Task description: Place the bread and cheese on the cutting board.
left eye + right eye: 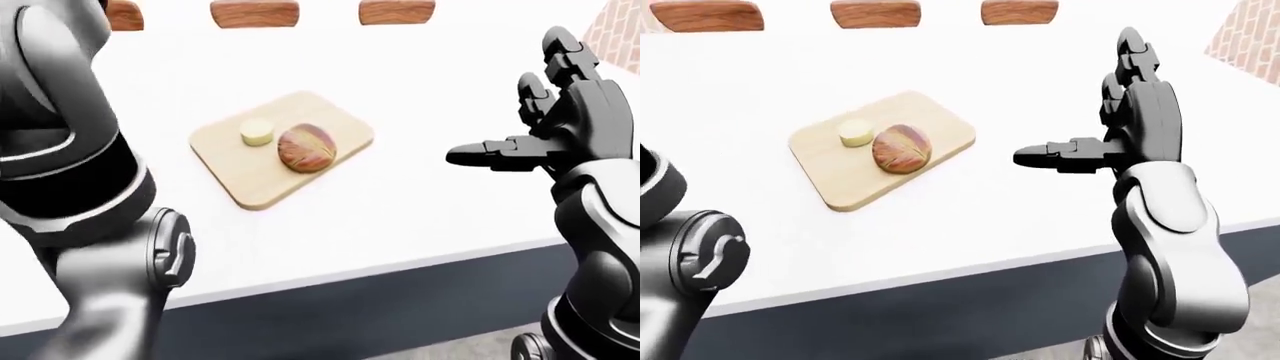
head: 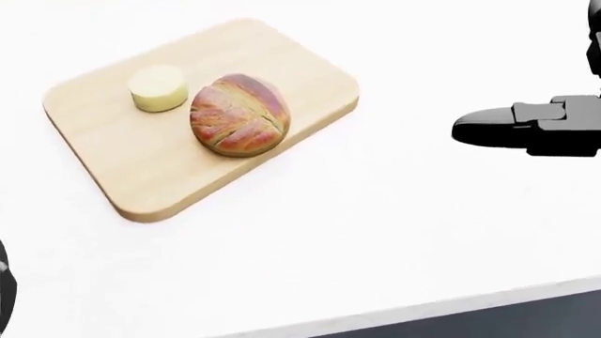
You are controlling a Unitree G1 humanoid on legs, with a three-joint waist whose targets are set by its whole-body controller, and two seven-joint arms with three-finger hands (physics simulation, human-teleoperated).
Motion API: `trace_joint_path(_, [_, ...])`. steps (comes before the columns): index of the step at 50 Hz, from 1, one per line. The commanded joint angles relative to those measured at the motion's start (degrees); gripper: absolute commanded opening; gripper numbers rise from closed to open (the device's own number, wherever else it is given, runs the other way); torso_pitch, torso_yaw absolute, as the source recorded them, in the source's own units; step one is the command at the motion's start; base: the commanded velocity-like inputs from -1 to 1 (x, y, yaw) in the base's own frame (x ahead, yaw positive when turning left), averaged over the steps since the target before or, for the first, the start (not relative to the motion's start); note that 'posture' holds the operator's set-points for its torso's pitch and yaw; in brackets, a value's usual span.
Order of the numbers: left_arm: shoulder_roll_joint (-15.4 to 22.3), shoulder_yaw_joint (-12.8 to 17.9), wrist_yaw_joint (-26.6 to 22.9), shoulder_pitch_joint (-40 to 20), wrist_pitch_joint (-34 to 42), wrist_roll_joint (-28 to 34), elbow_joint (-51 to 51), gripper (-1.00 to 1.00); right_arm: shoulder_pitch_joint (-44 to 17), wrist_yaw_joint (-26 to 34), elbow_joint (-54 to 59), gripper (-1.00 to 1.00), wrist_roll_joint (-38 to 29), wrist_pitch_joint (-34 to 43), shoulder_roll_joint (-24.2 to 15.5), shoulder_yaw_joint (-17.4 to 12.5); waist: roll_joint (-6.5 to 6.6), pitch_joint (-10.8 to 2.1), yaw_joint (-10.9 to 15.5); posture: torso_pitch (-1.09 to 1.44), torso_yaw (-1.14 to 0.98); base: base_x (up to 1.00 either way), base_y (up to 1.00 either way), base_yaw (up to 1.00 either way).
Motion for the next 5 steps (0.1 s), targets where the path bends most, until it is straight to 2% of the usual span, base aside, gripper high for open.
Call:
trace_joint_path(1, [0.2, 0.8, -0.6, -0.1, 1.4, -2.3, -5.1, 1.0, -1.3, -0.1, -1.2, 1.0, -0.2, -1.7, -0.7, -0.6, -0.03, -1.37, -0.1, 0.0, 0.0, 0.0, 0.0, 0.0])
trace_joint_path(4, [0.8, 4.6, 0.8, 0.3, 4.2, -5.4, -10.1, 1.0, -1.5, -0.2, -1.4, 1.0, -0.1, -1.3, -0.8, -0.5, -0.01, -1.34, 0.0, 0.0, 0.0, 0.0, 0.0, 0.0])
trace_joint_path(5, [1.2, 4.6, 1.2, 1.1, 4.0, -6.5, -11.8, 1.0, -1.4, -0.2, -1.3, 1.0, -0.2, -1.5, -0.8, -0.5, -0.03, -1.34, 0.0, 0.0, 0.0, 0.0, 0.0, 0.0])
